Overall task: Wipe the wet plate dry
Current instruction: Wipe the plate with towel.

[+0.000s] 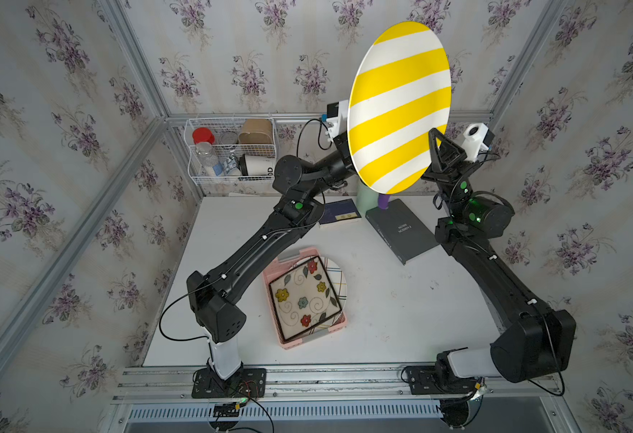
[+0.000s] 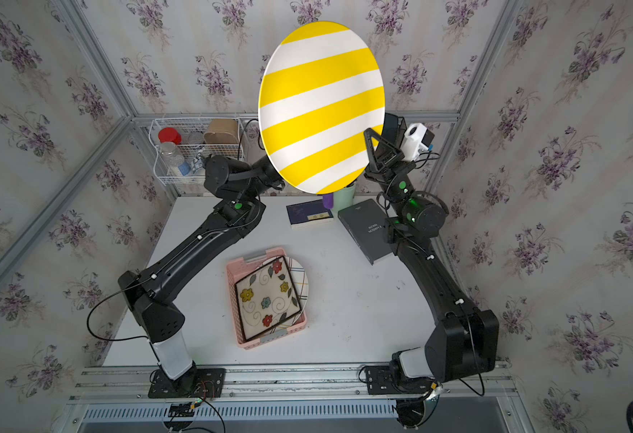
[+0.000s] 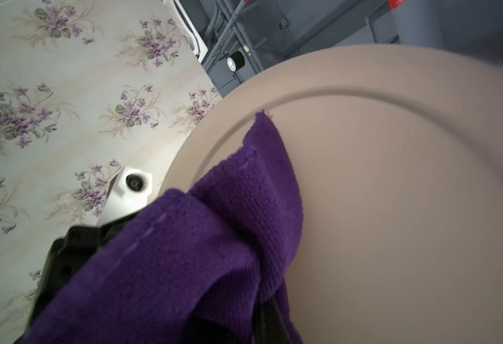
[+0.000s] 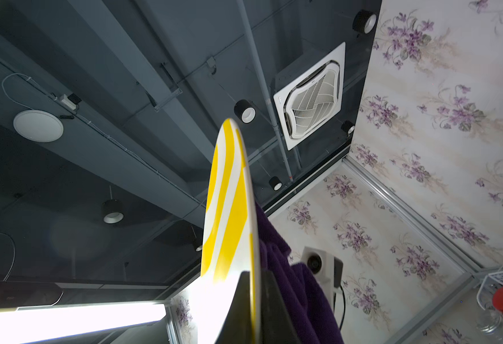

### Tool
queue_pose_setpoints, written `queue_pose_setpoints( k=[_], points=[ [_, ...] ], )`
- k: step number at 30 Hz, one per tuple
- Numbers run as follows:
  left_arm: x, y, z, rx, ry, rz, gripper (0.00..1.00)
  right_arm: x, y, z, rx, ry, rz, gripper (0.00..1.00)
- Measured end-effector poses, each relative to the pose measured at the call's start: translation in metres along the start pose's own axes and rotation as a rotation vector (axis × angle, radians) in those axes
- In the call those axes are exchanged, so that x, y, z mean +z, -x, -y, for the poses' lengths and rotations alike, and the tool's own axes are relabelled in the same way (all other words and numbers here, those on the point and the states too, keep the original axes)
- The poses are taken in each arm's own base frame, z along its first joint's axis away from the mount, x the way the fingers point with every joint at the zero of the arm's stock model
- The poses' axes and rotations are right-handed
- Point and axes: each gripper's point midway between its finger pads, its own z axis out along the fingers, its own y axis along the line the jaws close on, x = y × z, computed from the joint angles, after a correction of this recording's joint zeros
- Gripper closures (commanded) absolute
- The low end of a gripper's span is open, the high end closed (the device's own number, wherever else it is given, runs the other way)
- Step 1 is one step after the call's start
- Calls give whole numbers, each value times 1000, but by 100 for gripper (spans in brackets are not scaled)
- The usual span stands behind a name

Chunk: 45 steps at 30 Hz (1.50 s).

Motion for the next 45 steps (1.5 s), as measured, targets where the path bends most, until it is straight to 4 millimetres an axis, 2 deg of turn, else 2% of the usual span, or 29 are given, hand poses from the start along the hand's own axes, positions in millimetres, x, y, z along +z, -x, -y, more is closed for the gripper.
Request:
queue_pose_setpoints(
  k=[3, 5, 6, 8, 11, 13, 15, 17, 21, 24, 26, 29, 32, 34, 36, 40, 42, 45],
  points=[
    [-5, 4, -4, -7, 22, 11, 100, -12, 28, 12, -8, -57, 57, 100],
    [-7, 11, 10, 17, 7, 26, 100, -22, 35, 16, 3, -77, 86, 100],
    [-8, 14, 18, 30, -5, 34, 100, -25, 32, 18, 18, -83, 90, 100],
    [-8, 19, 34, 56, -40, 44, 100, -29, 14, 19, 58, -85, 74, 100],
    [-5, 29, 49, 82, -93, 77, 100, -31, -25, 16, 115, -64, 29, 100],
    [-2, 34, 47, 79, -109, 93, 100, -28, -48, 10, 124, -35, -4, 100],
    [4, 33, 39, 58, -112, 101, 100, -22, -51, 4, 94, -12, -23, 100],
    [11, 26, 25, 29, -107, 94, 100, -14, -40, -2, 47, 9, -15, 100],
    [23, 6, -9, -57, -74, 61, 100, 1, 3, -12, -54, 31, 36, 100],
    [24, 0, -25, -94, -48, 53, 100, -4, 36, -11, -110, -6, 87, 100],
    [20, 4, -25, -97, -41, 60, 100, -14, 50, -4, -113, -49, 117, 100],
    [12, 17, -18, -85, -44, 80, 100, -28, 48, 8, -82, -103, 149, 100],
    [8, 27, -9, -71, -78, 101, 100, -35, 12, 21, 14, -127, 136, 100],
    [11, 30, -7, -65, -102, 112, 100, -29, -12, 22, 54, -105, 113, 100],
    [17, 30, -10, -70, -121, 114, 100, -16, -21, 15, 36, -63, 85, 100],
    [26, 20, -24, -122, -132, 111, 100, 10, 1, 6, -30, 19, 97, 100],
    [24, 21, -34, -150, -119, 131, 100, 20, 20, 9, -63, 30, 110, 100],
    [16, 22, -38, -158, -98, 148, 100, 23, 38, 15, -86, 19, 126, 100]
  ],
)
